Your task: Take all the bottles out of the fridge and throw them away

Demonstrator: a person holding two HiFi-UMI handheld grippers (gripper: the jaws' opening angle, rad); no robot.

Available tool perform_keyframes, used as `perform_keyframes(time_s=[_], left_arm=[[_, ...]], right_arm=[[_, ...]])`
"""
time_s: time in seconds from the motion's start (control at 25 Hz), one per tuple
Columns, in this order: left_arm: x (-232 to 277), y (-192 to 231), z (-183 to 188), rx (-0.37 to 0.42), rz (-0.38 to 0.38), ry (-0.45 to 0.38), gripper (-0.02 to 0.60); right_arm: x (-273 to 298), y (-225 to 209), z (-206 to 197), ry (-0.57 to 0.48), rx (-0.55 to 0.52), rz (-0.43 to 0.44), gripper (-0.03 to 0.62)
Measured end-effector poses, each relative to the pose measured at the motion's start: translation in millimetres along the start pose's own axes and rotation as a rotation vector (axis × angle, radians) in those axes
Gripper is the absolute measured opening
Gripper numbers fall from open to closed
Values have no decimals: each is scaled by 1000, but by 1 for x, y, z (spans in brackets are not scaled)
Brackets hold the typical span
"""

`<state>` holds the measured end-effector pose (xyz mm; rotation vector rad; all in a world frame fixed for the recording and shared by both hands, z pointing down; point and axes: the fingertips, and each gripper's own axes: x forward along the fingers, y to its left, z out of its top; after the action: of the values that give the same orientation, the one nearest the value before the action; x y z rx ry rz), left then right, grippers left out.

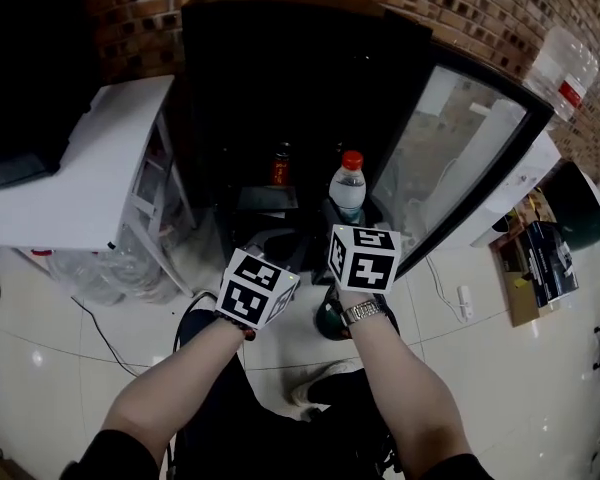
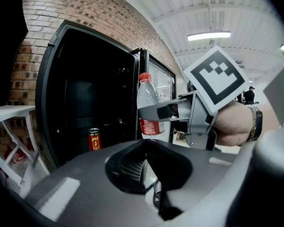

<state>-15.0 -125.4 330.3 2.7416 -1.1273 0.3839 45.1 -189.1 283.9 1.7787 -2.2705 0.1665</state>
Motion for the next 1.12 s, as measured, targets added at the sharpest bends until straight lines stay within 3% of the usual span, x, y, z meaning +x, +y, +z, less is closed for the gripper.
perform_keyframes(time_s=[0.28, 0.48, 1.12], left_arm=[[-22, -38, -37, -40, 32, 32, 5], [-20, -71, -76, -81, 42, 102, 3], [41, -130, -144, -89, -35, 249, 4]], right_arm=[[-42, 1, -56, 55, 1, 43, 282], [-61, -13, -111, 134, 15, 71, 282], [-77, -86, -277, 385, 85, 36, 281]])
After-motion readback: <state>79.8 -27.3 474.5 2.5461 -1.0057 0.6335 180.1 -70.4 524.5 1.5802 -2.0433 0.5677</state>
